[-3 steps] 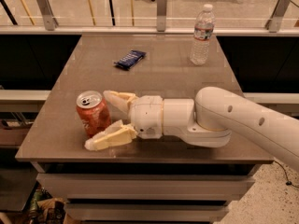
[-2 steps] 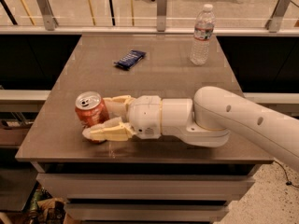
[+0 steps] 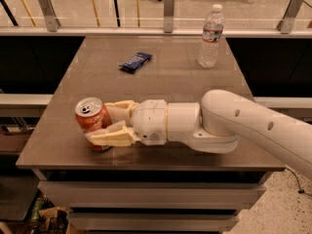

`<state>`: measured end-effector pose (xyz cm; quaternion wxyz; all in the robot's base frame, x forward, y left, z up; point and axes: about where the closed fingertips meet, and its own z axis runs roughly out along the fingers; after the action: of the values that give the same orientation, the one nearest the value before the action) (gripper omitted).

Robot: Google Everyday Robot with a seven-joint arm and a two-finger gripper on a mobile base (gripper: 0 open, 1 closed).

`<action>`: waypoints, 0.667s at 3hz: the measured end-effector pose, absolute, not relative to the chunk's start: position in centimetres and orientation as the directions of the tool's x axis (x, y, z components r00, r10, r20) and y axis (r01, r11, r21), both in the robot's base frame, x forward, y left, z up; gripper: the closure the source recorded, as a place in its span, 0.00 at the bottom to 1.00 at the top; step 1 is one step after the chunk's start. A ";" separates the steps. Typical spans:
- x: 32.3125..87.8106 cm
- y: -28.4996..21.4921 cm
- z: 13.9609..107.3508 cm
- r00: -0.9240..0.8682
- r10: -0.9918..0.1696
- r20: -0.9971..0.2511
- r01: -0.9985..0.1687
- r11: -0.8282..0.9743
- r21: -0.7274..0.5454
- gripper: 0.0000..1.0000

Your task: Pick coke can

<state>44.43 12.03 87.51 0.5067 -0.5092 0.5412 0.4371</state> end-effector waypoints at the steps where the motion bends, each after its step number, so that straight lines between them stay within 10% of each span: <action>1: 44.3 12.2 87.6 0.035 -0.109 -0.993 -0.994 0.095 -0.045 1.00; 2: 44.8 11.8 88.4 0.038 -0.104 -0.994 -0.994 0.098 -0.048 1.00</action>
Offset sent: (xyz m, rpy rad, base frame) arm -0.0010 0.0015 0.0008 -0.0006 -0.0017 0.0031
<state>44.79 11.79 88.43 0.5090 -0.5100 0.5383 0.4372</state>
